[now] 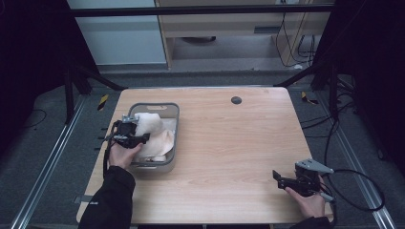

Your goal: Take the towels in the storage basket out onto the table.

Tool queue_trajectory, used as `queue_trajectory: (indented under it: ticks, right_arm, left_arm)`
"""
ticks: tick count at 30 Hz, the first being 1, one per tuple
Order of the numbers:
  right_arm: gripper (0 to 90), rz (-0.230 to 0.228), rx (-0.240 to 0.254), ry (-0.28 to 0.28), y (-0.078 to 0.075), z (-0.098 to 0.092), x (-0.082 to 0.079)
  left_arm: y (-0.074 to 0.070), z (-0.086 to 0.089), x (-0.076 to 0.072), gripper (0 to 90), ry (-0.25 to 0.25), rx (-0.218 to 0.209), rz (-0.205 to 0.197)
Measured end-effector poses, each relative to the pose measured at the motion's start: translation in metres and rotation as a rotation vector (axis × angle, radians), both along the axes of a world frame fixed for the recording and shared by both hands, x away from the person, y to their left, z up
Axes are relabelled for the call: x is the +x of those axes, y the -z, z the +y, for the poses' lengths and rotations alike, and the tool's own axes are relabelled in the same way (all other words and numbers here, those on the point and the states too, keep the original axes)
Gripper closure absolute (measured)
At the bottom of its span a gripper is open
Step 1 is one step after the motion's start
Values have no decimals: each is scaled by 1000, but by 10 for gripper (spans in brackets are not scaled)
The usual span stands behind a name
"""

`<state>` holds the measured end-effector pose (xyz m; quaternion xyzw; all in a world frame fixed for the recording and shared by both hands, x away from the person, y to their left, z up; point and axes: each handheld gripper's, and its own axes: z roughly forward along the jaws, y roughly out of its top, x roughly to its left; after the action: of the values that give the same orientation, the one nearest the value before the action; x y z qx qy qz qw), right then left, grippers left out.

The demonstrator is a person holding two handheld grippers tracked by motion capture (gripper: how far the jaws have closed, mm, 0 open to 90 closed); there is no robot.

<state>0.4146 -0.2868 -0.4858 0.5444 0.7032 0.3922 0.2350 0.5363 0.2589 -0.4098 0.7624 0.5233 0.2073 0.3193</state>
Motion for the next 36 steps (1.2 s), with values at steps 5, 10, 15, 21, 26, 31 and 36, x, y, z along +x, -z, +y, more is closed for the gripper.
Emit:
queue_trajectory:
  ticks: [5, 10, 15, 21, 26, 31, 36]
  right_arm:
    - [66, -1, -1, 1, 0, 0, 0]
    - [66, -2, -1, 3, 0, 0, 0]
    - [66, -7, -6, 2, 0, -1, 0]
    - [66, -9, -9, 3, 0, -1, 0]
    - [66, -8, -7, 3, 0, -1, 0]
    - [66, -7, -7, 3, 0, -1, 0]
    - [66, -12, -11, 4, 0, -1, 0]
  left_arm:
    - [-17, 2, -7, 612, -1, -8, -38]
    - [-35, 4, -16, 614, -1, -19, -77]
    - [-57, 9, -26, 617, 3, -46, -114]
    - [-77, 12, -37, 617, 15, -68, -147]
    - [-89, 11, -43, 617, 42, -62, -165]
    - [-101, 8, -49, 616, 65, -62, -179]
    - [-113, 4, -55, 616, 91, -71, -189]
